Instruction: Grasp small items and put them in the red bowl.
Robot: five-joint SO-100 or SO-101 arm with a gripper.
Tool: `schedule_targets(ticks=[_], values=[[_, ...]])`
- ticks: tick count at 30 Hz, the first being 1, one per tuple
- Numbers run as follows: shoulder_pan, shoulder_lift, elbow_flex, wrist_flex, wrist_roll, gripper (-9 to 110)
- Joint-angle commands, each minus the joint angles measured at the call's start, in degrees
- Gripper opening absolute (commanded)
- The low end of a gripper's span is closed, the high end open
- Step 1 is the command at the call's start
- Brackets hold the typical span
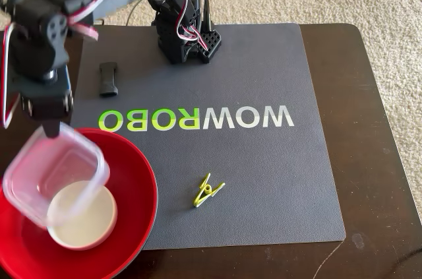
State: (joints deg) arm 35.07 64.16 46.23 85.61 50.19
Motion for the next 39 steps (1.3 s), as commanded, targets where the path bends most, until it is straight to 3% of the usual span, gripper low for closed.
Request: schedule_targets(ticks=[1,4,11,14,19,21,25,39], values=[[-0.79,-5.54,-9.49,0.0,1.85,15],[-0.53,-3.6,-9.76,1.23,3.08,24],[-6.86,15.29,-9.76,7.47,0.26,26],[-15.56,25.93,-9.32,11.78,-3.96,26],[-38.14,40.69,9.93,11.51,-16.0,26],[-41.66,37.97,16.88,10.11,-20.48,26],[-39.11,24.26,23.38,2.11,-23.91,26],[-31.82,-1.05,19.34,-5.71,-7.82,25]])
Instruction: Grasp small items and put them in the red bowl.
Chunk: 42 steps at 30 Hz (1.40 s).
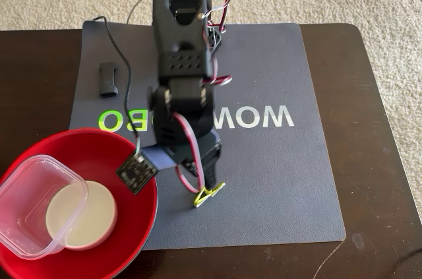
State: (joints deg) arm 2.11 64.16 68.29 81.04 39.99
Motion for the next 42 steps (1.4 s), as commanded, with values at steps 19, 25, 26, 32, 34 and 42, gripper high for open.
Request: schedule_targets(ticks=[19,25,26,32,34,42], values=[[-4.83,-3.43,-6.15,-1.93,6.06,25],[-3.78,-10.28,-9.05,-2.02,5.01,25],[-3.52,-10.81,-9.05,-2.11,4.83,25],[-2.9,-12.48,-9.4,-3.78,3.43,21],[-2.9,-12.66,-9.58,-3.87,2.46,12],[-2.46,-13.62,-10.28,-3.87,1.85,0]])
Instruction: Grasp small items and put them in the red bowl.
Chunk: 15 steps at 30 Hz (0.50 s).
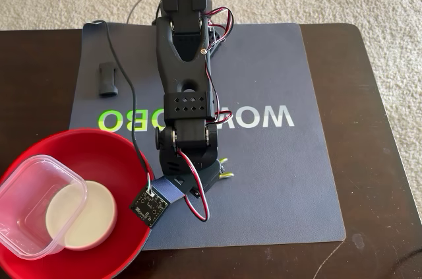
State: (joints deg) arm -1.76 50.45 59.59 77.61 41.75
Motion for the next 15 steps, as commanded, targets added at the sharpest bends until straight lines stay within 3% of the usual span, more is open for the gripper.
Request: schedule_targets(ticks=[1,8,15], values=[[1.58,0.53,-1.58,-0.44,0.09,0],[-0.26,5.19,-1.05,0.44,1.05,0],[-2.02,18.37,7.65,2.9,-2.37,29]])
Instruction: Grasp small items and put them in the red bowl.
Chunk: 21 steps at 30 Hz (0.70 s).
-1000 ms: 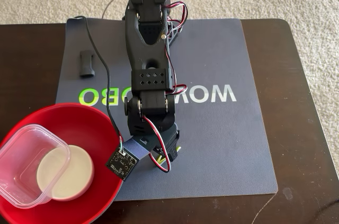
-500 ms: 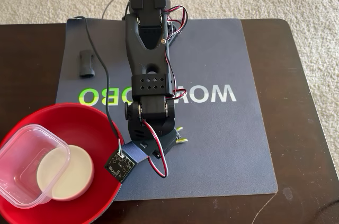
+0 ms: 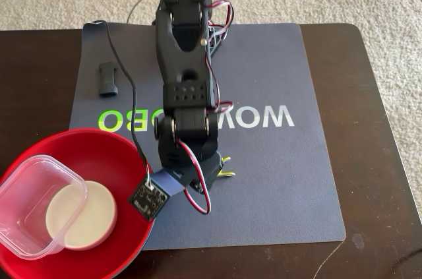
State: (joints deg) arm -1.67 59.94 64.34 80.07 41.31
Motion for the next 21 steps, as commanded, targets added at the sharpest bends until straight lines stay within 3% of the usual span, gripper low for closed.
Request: schedule_targets(ticks=[1,6,11,21], values=[[-2.11,11.6,5.27,0.44,-3.52,32],[-4.39,21.71,19.25,-0.97,-12.66,33],[-6.42,28.92,36.04,-10.28,-18.02,32],[-5.98,20.74,31.46,-16.35,-22.32,30]])
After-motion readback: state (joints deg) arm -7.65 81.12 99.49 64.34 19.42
